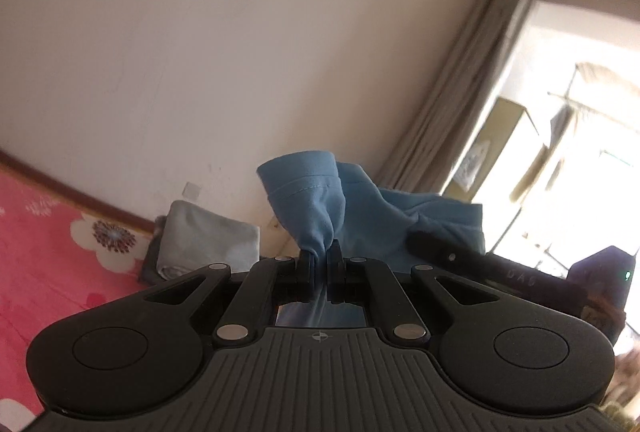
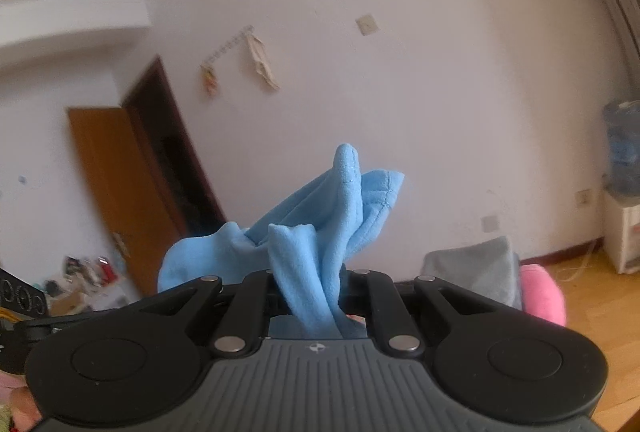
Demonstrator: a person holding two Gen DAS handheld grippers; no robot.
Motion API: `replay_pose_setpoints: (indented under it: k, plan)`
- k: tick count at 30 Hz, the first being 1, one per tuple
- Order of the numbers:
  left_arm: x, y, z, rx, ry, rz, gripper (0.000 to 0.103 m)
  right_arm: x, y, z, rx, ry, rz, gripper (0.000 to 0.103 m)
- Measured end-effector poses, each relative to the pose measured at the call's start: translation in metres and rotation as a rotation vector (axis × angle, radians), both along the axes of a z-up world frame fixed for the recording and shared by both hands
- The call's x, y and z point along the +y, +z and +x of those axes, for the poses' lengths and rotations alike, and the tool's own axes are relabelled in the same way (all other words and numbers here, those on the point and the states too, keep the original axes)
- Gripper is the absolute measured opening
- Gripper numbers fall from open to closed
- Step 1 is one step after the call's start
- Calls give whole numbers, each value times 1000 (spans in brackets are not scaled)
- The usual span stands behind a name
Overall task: Fold clothes
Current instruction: 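Lift the folded blue shirt with both grippers and carry it toward the clothes stack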
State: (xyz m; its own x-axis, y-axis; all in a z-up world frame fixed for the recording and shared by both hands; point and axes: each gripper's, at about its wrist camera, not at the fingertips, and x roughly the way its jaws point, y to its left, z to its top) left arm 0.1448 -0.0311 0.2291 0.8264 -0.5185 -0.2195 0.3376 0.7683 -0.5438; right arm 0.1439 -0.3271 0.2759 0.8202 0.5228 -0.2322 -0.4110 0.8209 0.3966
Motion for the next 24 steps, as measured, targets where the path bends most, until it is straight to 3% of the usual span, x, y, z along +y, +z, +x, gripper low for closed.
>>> replay_pose_setpoints:
  k: [6,12,20,24]
  plan:
    - [46,-5,47,18,55,15,3,67,0,83,81,-23,-4,12]
    - [81,-20,93,21,200,66,3,142,-27,182,73,98,23,12]
    - [94,-88,169,91,479,74,3,236,-96,342,54,401,28,12]
    - [101,-135,205,119,580,8,3,275,-127,403,52,515,-47,12]
